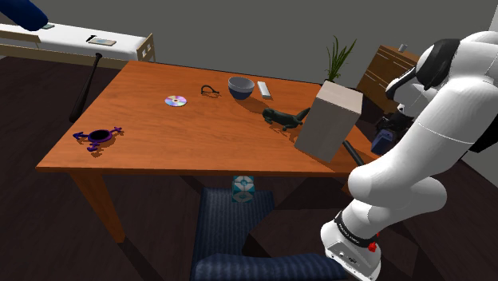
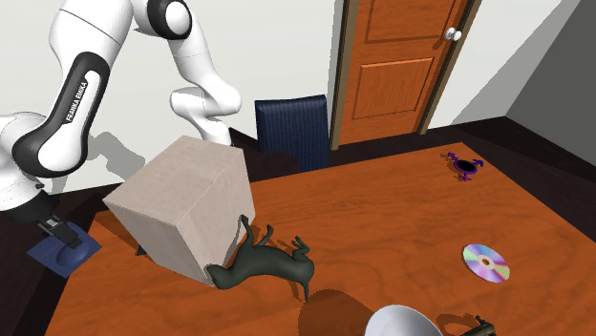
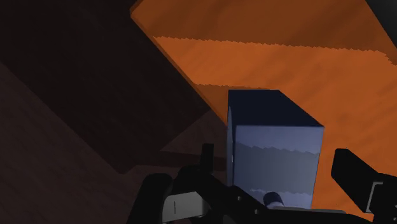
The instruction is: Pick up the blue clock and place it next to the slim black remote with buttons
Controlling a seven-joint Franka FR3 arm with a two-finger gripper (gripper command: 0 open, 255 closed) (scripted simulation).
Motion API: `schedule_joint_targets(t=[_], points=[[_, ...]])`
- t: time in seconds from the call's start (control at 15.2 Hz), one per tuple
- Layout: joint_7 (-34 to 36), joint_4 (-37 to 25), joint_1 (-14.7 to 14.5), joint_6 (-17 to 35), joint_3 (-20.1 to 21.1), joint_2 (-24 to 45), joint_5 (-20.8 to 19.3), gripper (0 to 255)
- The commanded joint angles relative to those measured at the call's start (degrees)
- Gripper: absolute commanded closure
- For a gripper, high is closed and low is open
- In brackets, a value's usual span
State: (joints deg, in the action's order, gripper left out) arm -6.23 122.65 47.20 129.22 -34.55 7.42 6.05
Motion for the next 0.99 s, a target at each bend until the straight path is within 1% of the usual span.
schedule_joint_targets(t=[0.0,0.13,0.4,0.92], points=[[0.0,0.0,0.0,0.0,0.0,0.0,0.0,0],[0.0,0.0,0.0,0.0,0.0,0.0,0.0,0],[2.3,-3.3,-0.6,-6.7,-0.4,-4.3,-3.4,0],[2.3,-3.3,-0.6,-6.7,-0.4,-4.3,-3.4,0]])
